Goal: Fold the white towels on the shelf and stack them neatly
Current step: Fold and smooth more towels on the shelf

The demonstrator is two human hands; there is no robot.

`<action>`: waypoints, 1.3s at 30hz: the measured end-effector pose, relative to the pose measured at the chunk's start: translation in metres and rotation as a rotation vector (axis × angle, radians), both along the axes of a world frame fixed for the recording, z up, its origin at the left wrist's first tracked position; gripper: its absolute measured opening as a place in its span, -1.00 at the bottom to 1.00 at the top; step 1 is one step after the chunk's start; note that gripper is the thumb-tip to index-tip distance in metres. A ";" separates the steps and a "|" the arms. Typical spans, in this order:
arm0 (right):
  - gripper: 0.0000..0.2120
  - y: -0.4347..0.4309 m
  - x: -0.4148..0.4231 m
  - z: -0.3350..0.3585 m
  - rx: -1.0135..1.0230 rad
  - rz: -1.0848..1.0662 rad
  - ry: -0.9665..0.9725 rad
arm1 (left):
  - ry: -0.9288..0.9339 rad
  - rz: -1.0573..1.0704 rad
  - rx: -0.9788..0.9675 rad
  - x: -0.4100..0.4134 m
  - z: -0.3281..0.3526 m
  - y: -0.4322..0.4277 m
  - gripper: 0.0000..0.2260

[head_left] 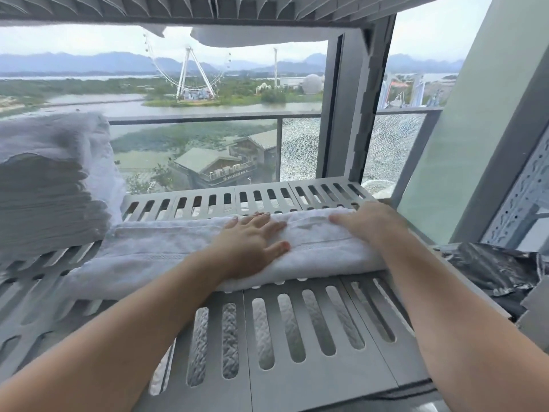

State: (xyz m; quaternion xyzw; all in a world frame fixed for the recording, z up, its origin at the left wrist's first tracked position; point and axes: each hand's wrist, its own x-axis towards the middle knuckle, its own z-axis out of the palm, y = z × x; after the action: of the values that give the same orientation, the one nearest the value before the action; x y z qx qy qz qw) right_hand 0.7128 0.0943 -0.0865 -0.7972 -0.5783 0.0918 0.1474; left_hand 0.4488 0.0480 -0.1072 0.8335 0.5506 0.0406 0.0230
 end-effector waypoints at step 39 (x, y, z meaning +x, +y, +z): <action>-0.54 -0.038 -0.270 0.075 0.274 0.682 0.513 | -0.424 0.415 -0.076 -0.189 0.025 -0.103 -0.69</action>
State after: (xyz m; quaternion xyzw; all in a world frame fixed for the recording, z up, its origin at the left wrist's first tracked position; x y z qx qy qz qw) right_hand 0.4430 0.0559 -0.0116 -0.4853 -0.7597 0.2527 0.3515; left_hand 0.2598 -0.0553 -0.0825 0.6745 0.6933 0.1968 0.1599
